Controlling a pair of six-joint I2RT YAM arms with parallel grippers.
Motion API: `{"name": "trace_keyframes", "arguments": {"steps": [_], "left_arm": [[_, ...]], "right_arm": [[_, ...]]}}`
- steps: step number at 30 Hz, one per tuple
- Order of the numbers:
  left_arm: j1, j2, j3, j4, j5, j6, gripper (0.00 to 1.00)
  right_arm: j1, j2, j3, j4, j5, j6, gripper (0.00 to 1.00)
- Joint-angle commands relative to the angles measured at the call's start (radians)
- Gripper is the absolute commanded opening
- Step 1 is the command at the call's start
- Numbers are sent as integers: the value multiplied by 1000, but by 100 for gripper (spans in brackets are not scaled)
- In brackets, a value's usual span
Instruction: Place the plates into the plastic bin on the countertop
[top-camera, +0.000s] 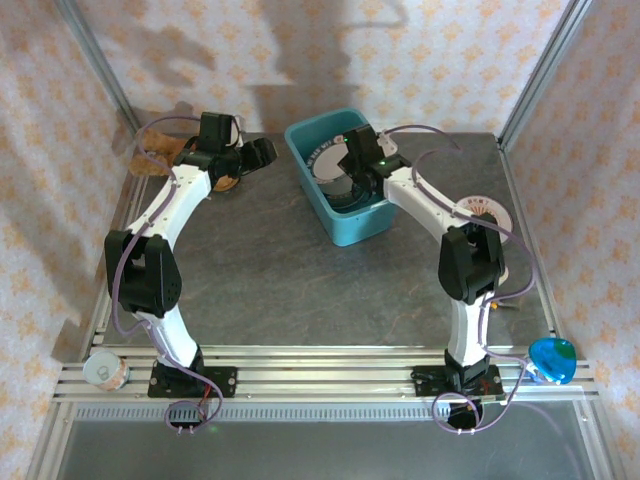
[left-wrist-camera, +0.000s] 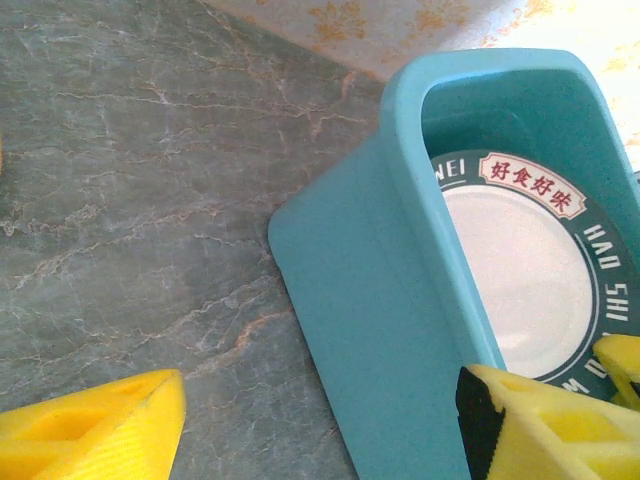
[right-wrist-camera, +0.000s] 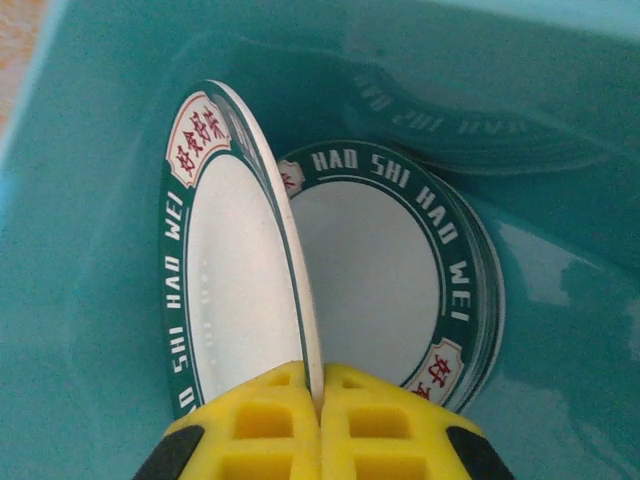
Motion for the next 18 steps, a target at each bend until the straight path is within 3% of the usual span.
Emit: {"name": "trace_keyframes", "arguments": {"steps": [1, 12, 18], "left_arm": [[6, -29, 19, -22, -23, 7, 73], [5, -37, -4, -5, -27, -12, 73], [5, -44, -20, -1, -35, -15, 73]], "right_arm": [[9, 31, 51, -63, 22, 45, 0], [17, 148, 117, -113, 27, 83, 0], [19, 161, 114, -146, 24, 127, 13]]}}
